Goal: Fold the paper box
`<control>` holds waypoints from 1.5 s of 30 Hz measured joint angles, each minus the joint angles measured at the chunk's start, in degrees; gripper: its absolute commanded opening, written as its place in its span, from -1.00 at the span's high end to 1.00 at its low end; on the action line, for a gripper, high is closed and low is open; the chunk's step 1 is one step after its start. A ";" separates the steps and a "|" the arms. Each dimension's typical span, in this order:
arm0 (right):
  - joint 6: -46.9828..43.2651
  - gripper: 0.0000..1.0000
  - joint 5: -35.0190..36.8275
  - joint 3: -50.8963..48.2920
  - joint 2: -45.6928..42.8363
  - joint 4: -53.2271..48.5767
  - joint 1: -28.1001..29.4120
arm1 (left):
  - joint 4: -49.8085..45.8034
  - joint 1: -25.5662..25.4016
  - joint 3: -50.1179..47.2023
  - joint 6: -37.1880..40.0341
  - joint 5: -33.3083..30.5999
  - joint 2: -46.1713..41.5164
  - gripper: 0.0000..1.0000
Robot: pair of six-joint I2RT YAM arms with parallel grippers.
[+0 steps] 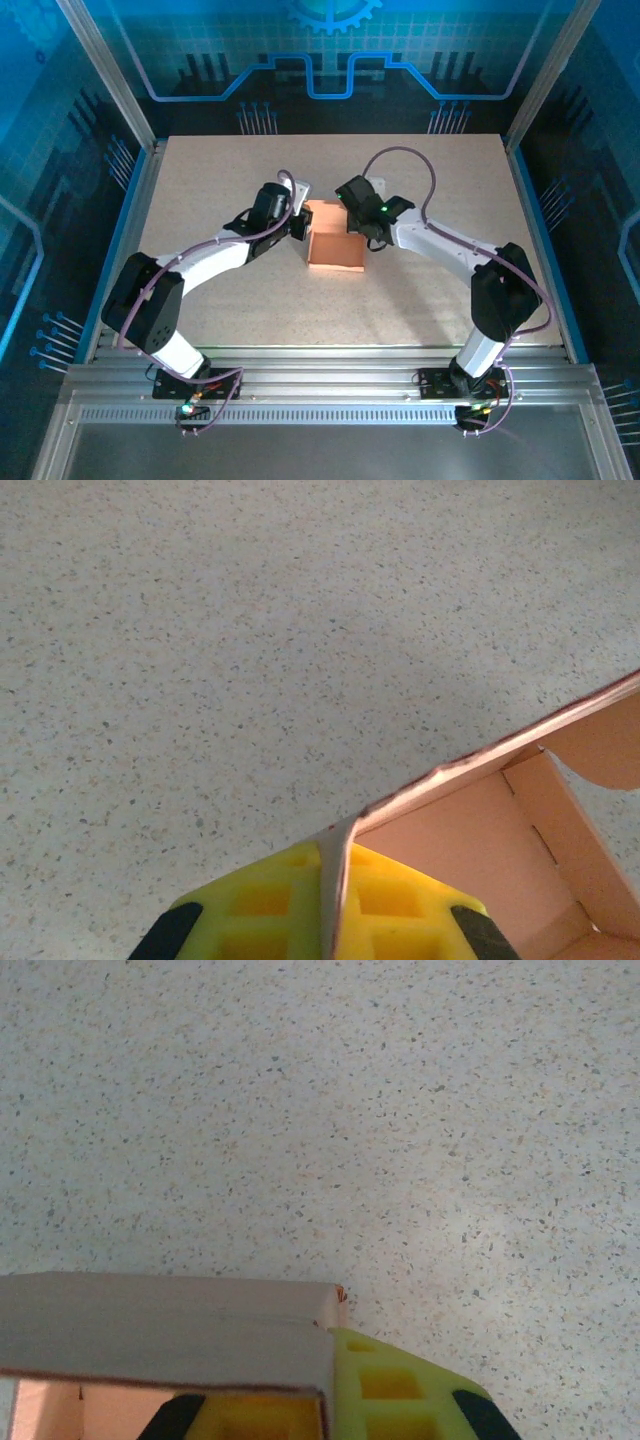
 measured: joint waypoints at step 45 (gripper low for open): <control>6.82 1.00 4.17 -13.09 -3.98 15.10 1.42 | 13.25 -12.20 -8.33 -17.77 -24.96 -0.42 1.00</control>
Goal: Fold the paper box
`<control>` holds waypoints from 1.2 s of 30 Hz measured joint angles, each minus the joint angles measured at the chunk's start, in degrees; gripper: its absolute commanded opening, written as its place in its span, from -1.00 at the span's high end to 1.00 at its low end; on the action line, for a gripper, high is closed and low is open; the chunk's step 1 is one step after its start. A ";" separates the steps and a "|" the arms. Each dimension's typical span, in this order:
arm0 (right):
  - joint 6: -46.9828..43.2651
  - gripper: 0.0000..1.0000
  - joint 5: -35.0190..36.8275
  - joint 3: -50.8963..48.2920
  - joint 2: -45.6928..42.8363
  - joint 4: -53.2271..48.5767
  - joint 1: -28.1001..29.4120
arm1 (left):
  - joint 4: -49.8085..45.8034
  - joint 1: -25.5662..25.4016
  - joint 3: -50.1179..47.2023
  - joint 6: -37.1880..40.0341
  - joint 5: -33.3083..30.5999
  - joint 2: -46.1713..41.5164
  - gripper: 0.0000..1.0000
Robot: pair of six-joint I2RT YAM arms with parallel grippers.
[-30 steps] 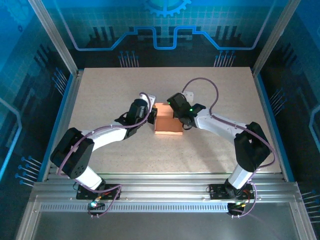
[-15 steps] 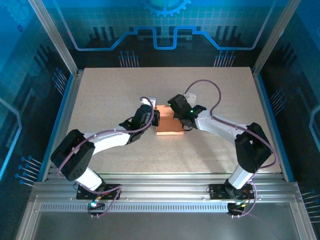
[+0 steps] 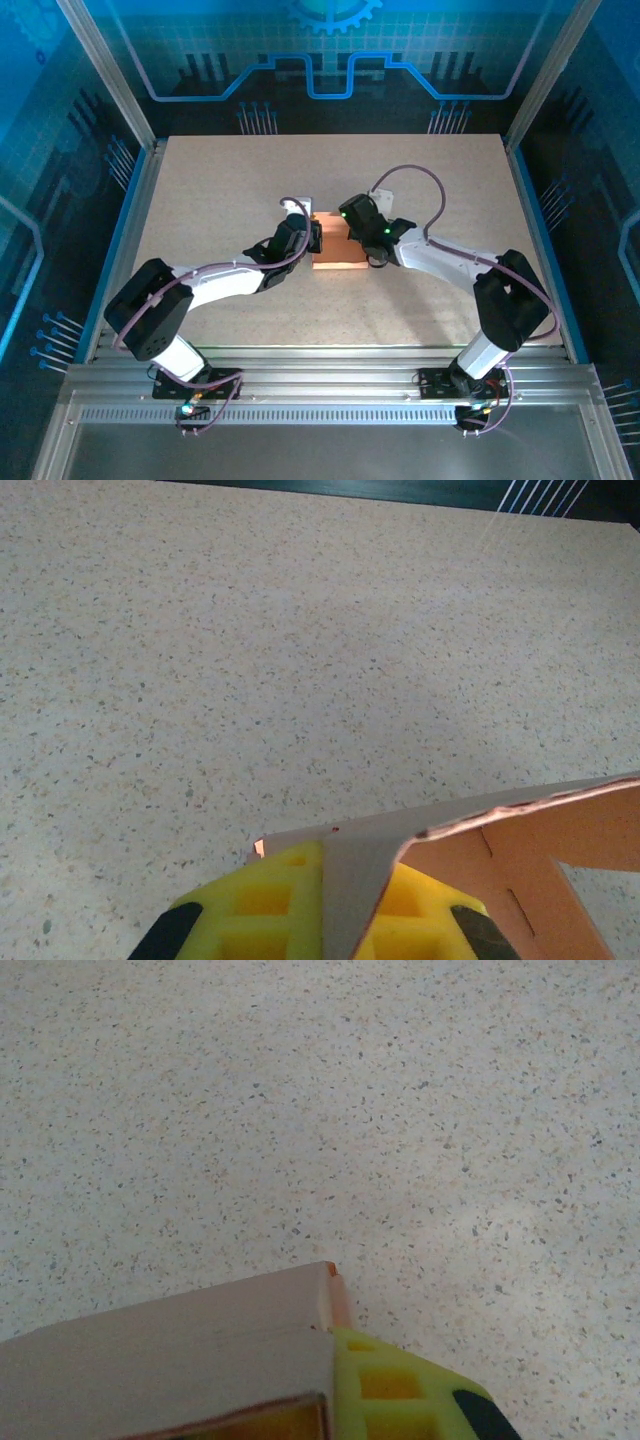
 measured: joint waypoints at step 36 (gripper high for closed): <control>-12.48 1.00 1.99 -21.64 -5.14 31.12 0.81 | 27.87 -4.96 -10.78 7.50 -7.30 7.08 1.00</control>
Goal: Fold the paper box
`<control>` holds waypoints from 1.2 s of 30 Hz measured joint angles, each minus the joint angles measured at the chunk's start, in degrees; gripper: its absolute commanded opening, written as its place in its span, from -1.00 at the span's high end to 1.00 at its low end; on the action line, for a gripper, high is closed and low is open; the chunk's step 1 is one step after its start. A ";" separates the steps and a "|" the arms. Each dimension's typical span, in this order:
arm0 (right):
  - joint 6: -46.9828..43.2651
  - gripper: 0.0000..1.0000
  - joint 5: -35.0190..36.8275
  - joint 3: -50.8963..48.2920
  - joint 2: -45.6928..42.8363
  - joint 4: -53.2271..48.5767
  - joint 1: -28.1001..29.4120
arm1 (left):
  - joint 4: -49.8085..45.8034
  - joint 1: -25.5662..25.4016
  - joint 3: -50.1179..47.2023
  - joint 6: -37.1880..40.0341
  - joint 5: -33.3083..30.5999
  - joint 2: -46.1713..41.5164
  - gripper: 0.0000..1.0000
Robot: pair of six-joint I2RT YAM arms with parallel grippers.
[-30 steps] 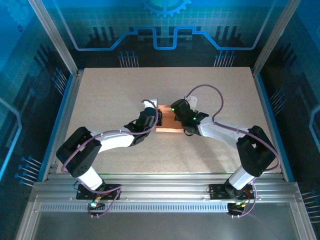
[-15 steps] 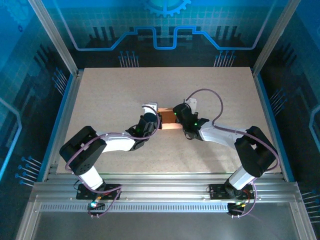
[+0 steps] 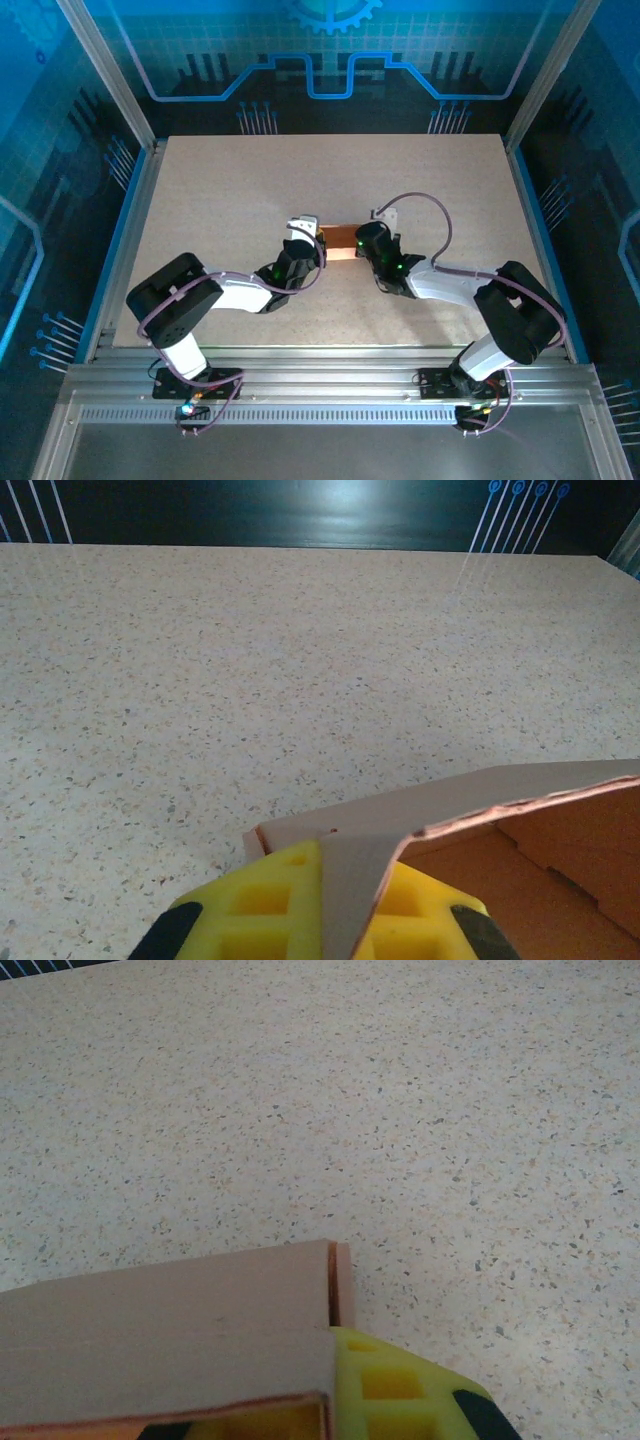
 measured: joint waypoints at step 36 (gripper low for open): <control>-6.29 -0.29 -8.44 -7.76 -7.34 1.86 0.96 | 29.27 -4.26 -4.92 9.46 -3.17 12.09 1.00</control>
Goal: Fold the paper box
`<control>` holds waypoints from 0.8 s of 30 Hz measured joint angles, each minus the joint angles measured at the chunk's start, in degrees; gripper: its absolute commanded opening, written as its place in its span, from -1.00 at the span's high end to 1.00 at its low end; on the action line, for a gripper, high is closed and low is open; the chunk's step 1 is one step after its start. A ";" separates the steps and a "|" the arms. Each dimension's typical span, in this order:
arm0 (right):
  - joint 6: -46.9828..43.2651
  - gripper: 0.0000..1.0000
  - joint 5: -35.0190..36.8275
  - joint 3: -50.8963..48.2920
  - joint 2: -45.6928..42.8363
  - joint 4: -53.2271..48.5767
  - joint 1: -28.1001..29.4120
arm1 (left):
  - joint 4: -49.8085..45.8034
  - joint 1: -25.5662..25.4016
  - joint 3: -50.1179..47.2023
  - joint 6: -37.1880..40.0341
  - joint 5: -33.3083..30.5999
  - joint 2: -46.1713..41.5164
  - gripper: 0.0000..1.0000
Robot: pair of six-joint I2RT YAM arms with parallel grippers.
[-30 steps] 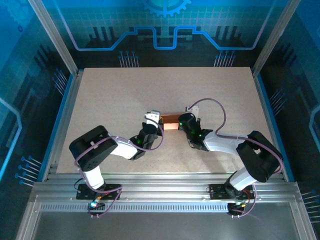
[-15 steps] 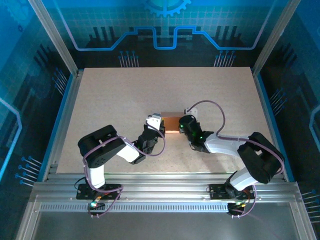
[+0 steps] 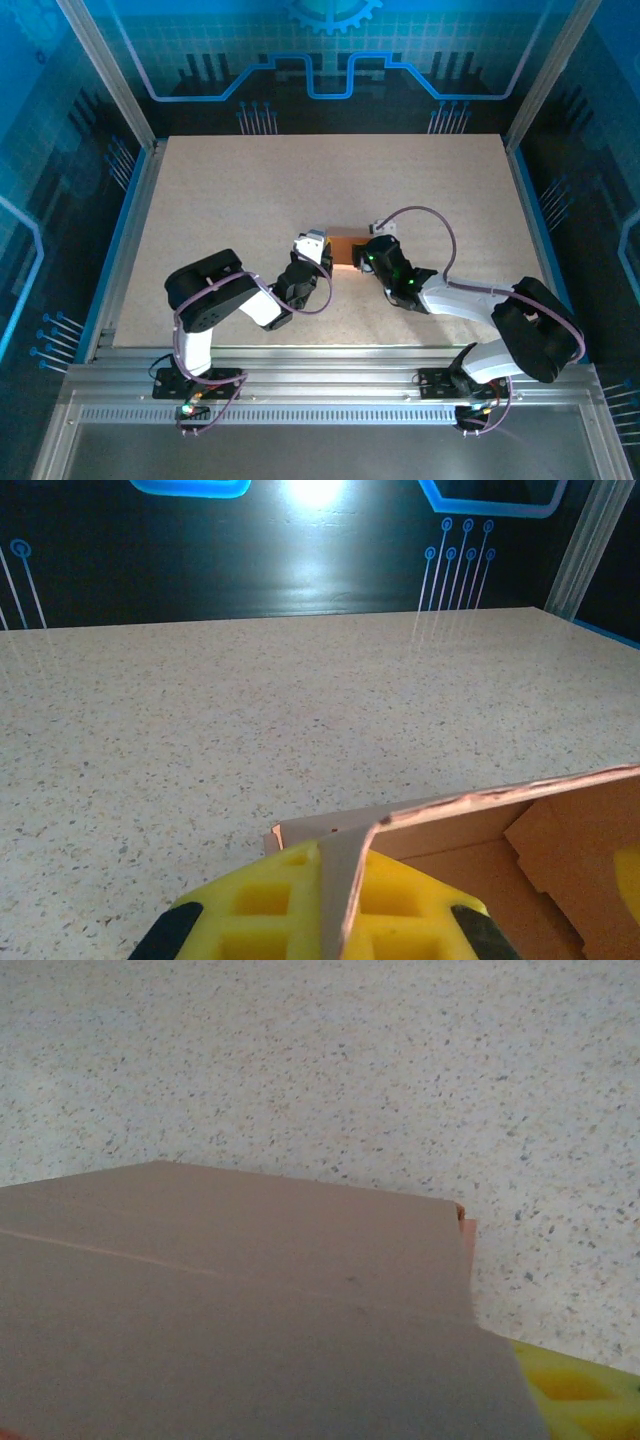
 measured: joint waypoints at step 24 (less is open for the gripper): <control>0.52 -0.18 -9.70 -2.86 0.20 -0.72 -4.92 | 3.72 -0.42 1.09 -0.68 0.44 5.62 1.00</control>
